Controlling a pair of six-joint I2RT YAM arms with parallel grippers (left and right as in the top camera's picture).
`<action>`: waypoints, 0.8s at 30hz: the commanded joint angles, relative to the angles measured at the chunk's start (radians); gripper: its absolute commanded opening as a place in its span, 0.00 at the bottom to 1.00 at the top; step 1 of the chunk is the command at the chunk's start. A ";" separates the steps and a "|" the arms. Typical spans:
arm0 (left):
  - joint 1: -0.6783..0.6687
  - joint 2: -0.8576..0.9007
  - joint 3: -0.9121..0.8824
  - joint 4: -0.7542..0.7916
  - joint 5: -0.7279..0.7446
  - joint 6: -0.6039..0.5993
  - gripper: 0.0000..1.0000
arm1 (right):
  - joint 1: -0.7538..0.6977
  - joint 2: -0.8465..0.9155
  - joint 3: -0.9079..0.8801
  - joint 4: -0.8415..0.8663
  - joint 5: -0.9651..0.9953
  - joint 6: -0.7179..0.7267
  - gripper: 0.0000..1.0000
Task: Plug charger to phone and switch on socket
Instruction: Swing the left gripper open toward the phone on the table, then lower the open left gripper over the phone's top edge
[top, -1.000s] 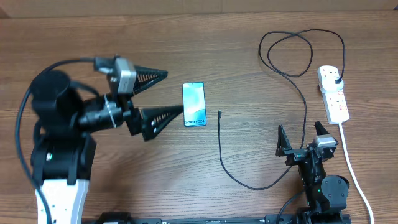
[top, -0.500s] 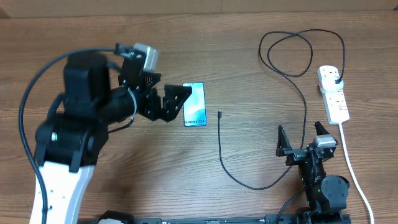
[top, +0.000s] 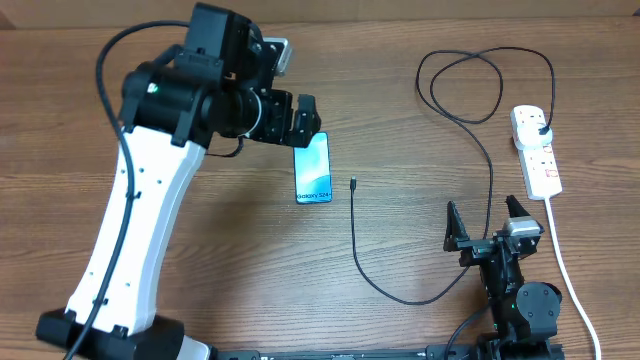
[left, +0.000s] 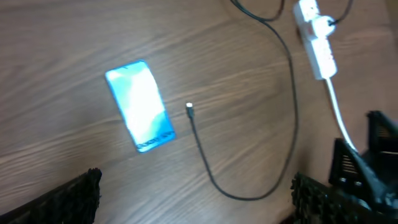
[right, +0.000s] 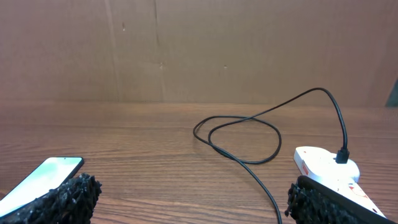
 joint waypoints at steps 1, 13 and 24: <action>-0.007 0.034 0.028 -0.006 0.074 -0.055 1.00 | -0.003 -0.009 -0.011 0.006 0.010 -0.001 1.00; -0.079 0.205 0.028 -0.077 -0.242 -0.306 1.00 | -0.003 -0.009 -0.011 0.006 0.010 -0.001 1.00; -0.088 0.253 0.028 -0.006 -0.238 -0.320 1.00 | -0.003 -0.009 -0.011 0.006 0.010 -0.001 1.00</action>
